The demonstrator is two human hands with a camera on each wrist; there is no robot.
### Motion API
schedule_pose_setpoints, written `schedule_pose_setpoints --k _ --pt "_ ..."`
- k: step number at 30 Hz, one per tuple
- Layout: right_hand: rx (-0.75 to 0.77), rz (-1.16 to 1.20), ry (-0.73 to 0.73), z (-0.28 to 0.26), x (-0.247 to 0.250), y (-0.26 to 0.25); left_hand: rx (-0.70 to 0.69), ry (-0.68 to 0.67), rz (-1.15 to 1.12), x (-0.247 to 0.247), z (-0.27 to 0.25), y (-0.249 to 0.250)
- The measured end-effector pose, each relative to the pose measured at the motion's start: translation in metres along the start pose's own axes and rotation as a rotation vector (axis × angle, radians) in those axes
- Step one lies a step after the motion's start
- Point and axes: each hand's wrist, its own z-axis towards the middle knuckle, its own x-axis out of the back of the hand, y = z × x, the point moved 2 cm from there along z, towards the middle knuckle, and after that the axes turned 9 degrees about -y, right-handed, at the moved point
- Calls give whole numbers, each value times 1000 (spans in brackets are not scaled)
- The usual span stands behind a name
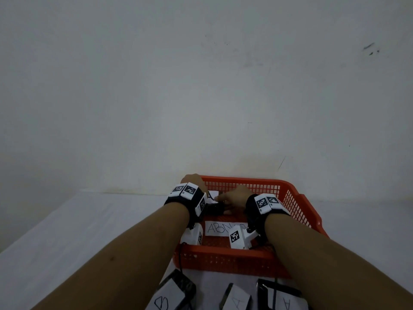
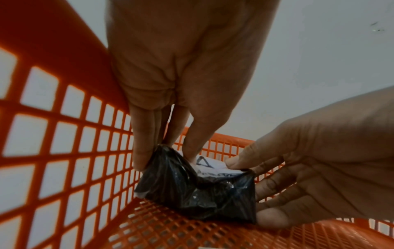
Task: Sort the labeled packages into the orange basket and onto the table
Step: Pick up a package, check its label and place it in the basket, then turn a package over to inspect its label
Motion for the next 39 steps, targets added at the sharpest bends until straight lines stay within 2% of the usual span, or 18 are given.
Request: schedule_pose_setpoints --k 5,10,15,22,26,31,39 --pt "-24 -86 3 -2 4 -4 -35 -33 -51 3 -5 1" --pt "-4 -157 59 -2 13 -16 -72 52 -40 21 -11 13" --pt "129 -344 150 -22 29 -48 -144 77 -8 56 -26 25" --pt "314 -704 277 -103 46 -93 -316 136 -51 121 -90 42" --pt "347 -836 217 -161 35 -89 -392 117 0 128 -144 38" --pt "342 -966 156 -232 12 -67 -463 68 49 109 -207 26" --pt "366 -946 -18 -311 -30 -15 -549 -95 192 50 -282 3"
